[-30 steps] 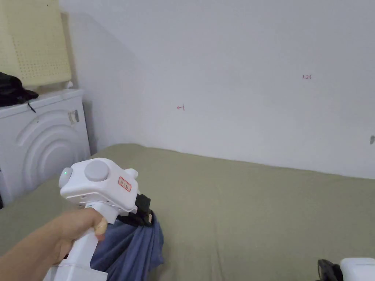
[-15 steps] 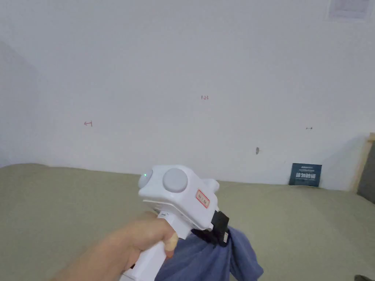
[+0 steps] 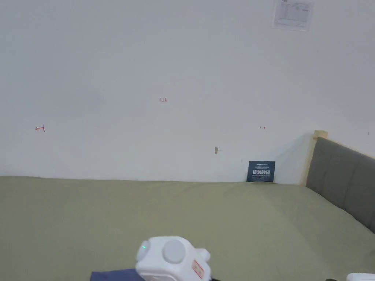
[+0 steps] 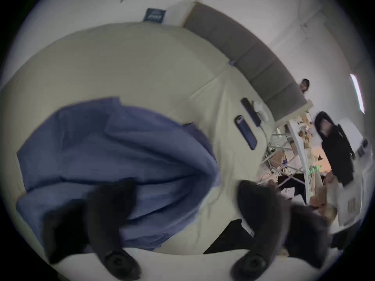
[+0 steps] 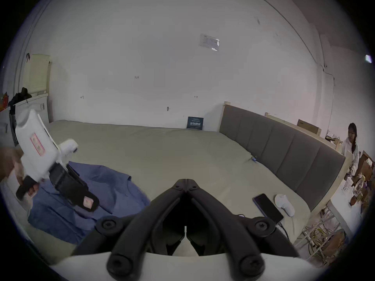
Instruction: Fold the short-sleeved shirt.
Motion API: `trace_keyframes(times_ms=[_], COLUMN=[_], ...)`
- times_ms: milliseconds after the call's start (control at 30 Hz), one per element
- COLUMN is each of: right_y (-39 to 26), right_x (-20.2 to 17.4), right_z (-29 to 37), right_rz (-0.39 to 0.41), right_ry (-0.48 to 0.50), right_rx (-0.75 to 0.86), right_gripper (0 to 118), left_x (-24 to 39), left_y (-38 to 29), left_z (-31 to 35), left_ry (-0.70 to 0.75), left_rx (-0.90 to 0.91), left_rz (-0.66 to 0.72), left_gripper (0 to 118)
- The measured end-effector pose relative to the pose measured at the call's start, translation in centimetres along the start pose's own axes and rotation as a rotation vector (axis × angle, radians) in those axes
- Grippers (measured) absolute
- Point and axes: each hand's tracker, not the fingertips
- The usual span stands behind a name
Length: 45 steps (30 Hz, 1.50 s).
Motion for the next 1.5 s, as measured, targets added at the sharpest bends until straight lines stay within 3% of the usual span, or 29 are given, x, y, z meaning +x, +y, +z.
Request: trace_keyframes(times_ms=[33, 100, 133, 233, 267, 400, 567, 667, 833, 1033, 1100, 1133, 1233, 1267, 1300, 1500], right_y=[0.2, 0.8, 1.1, 1.9, 2.2, 2.7, 1.7, 1.1, 0.7, 1.0, 1.0, 1.0, 0.7, 0.6, 0.3, -1.4], right_x=[-0.2, -0.6, -0.9, -1.9, -2.4, -4.5, -6.9, -7.8, -8.0, -7.6, -7.5, -7.4, -7.4, -7.3, -7.3, -6.8], right_z=[0.0, -0.2, -0.2, -0.4, -0.4, -0.8, -0.8, -0.8, -0.6, -0.8, -1.3, -1.5, -2.5, -2.8, -3.1, -5.1], right_rz=[0.000, -0.017, -0.036, -0.064, -0.066, -0.080, -0.061, -0.048, -0.049, -0.032, -0.035, -0.034, -0.019, -0.012, -0.007, 0.021], right_ry=[0.008, 0.029, 0.045, 0.080, 0.087, 0.145, 0.179, 0.195, 0.191, 0.171, 0.167, 0.165, 0.162, 0.165, 0.162, 0.148], right_rx=[0.004, 0.008, 0.008, 0.024, 0.025, 0.016, 0.019, 0.000, -0.011, 0.009, 0.006, 0.005, -0.007, -0.013, -0.020, -0.074], right_gripper=[0, 0, 0, 0, 0, 0, 0, 0, 0, 0, 0, 0, 0, 0, 0, 0], left_x=[-0.5, -1.5, -2.1, -3.4, -4.4, -6.0, -7.1, -7.6, -9.1, -13.1, -15.0, -16.2, -19.9, -21.1, -21.7, -28.2], left_y=[-0.1, -1.0, -1.3, -5.3, -6.6, -13.4, -21.7, -25.4, -25.6, -19.8, -17.0, -15.3, -10.8, -9.8, -8.7, -5.2], left_z=[2.4, 7.8, 10.6, 17.7, 19.8, 24.2, 24.2, 23.4, 21.8, 20.8, 20.1, 19.8, 18.2, 17.7, 17.1, 10.2], left_ry=[0.018, 0.105, 0.145, 0.316, 0.377, 0.530, 0.776, 0.763, 0.751, 0.668, 0.661, 0.649, 0.615, 0.594, 0.584, 0.491], left_rx=[0.057, 0.222, 0.310, 0.585, 0.655, 0.740, 0.882, 0.998, 0.877, 0.723, 0.654, 0.593, 0.463, 0.453, 0.393, 0.103], left_rz=[0.002, -0.021, -0.034, -0.037, -0.018, 0.067, 0.140, 0.219, 0.216, 0.308, 0.352, 0.374, 0.400, 0.428, 0.472, 0.621], left_gripper=[73, 67, 45, 15, 0, 0, 0, 0, 0, 0, 10, 39, 68, 87, 97, 101])
